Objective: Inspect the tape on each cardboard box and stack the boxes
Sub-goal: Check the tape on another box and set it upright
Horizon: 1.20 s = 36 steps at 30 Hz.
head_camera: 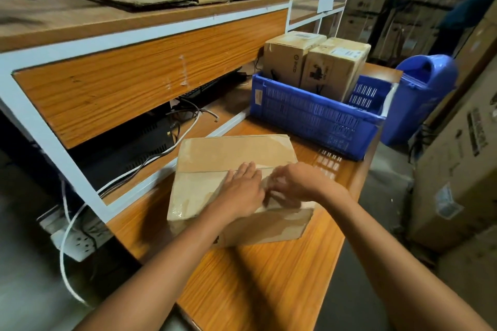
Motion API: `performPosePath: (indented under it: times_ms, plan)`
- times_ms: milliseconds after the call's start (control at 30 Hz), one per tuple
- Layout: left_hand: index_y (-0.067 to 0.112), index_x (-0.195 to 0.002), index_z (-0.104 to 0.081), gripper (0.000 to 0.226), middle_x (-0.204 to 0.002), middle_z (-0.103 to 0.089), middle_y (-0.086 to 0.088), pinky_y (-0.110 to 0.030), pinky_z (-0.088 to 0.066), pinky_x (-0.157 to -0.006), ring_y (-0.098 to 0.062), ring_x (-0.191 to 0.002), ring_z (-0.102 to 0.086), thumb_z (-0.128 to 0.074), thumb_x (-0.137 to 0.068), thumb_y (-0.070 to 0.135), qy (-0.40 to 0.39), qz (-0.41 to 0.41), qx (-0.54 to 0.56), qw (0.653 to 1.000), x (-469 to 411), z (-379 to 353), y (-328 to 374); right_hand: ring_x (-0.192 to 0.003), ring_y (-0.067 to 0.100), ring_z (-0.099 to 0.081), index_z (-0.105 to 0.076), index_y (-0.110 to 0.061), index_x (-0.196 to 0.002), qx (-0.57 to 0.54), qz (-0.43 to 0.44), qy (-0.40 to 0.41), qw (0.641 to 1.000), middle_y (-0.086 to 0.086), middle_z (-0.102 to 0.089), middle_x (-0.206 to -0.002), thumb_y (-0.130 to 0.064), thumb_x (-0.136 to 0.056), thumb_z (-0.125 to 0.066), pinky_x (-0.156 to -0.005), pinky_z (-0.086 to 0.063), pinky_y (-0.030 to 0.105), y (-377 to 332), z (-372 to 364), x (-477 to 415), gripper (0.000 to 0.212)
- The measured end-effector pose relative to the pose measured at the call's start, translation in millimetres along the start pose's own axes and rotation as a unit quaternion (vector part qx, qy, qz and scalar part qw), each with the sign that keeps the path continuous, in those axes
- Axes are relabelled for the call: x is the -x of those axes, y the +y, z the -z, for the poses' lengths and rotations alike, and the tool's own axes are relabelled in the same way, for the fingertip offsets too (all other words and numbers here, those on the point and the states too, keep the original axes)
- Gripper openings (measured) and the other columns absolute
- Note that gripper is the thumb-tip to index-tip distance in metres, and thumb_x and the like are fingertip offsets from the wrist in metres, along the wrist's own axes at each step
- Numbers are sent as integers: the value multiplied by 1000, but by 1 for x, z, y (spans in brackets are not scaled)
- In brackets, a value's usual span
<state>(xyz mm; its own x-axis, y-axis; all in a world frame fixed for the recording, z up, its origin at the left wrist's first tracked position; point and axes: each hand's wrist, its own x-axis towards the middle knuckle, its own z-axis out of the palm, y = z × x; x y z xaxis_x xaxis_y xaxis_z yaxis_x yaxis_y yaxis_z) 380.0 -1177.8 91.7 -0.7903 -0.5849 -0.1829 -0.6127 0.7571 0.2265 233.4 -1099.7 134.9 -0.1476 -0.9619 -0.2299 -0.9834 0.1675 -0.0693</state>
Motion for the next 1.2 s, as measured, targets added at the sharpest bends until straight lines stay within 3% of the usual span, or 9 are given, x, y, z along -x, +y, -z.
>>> performPosePath:
  times_ms: [100,200,467,600,700,833,967,1067,1200]
  plan:
    - [20,-161,-9,58,-168,5,-2,-46,-1,-125,-19,-154,8,-24,-108,40,1,-14,-7,1000,9,-4,0,-114,21,-60,-65,-28,-127,-69,2,78,995,-2,-64,-126,-60,-97,-43,-92,-49,38,7,-28,14,48]
    - [24,-160,-6,61,-168,6,-2,-48,-2,-125,-20,-154,8,-23,-107,48,-14,-10,-44,999,7,-8,1,-130,24,-47,-61,-23,-136,-106,49,105,988,5,-57,-139,-66,-97,-36,-106,-38,38,12,-52,27,62]
    - [29,-160,-9,67,-168,1,2,-48,-5,-125,-17,-154,3,-32,-103,56,20,-18,-1,1000,14,-3,-20,-126,17,-49,-62,-25,-134,-143,2,122,982,0,-55,-140,-44,-101,-52,-100,-46,39,4,-43,25,39]
    - [32,-159,6,71,-166,16,5,-56,5,-122,-19,-153,15,-18,-100,65,15,62,-42,997,23,-5,-50,-125,12,-48,-58,-36,-132,-123,-32,157,979,-10,-51,-141,-56,-99,-46,-102,-45,38,1,-60,21,41]
    - [32,-158,10,71,-164,21,5,-59,8,-120,-22,-152,20,-14,-100,65,-20,66,-52,996,23,-4,-51,-106,13,-47,-59,-37,-117,-58,-89,154,982,-8,-53,-117,-65,-93,-47,-92,-47,40,-5,-50,4,39]
    - [34,-159,-1,71,-167,13,1,-62,3,-120,-26,-153,15,-19,-99,66,21,95,-39,995,20,1,-65,-100,14,-45,-59,-35,-113,-36,-124,181,975,-6,-52,-108,-65,-94,-45,-90,-44,41,-12,-44,-16,39]
    - [26,-159,-8,77,-168,7,-8,-67,-13,-116,-40,-152,3,-29,-98,67,108,242,37,963,17,0,-96,-113,19,-42,-54,-33,-124,-42,-134,217,966,-1,-49,-129,-66,-95,-40,-98,-40,42,-10,-56,-17,45]
    - [18,-159,-4,87,-166,1,-18,-55,-34,-111,-45,-148,-17,-40,-96,65,122,279,118,945,16,2,-100,-133,27,-39,-40,-29,-144,-120,-181,225,950,6,-35,-152,-70,-90,-50,-105,-41,45,-6,-58,-19,68]
    - [18,-160,-5,88,-161,-23,-14,-48,-41,-105,-37,-141,-36,-53,-95,56,164,275,226,920,12,1,-110,-113,25,-59,-29,-21,-151,-257,-255,199,911,7,-52,-140,-68,-84,-63,-85,-51,36,-6,-53,-22,89]
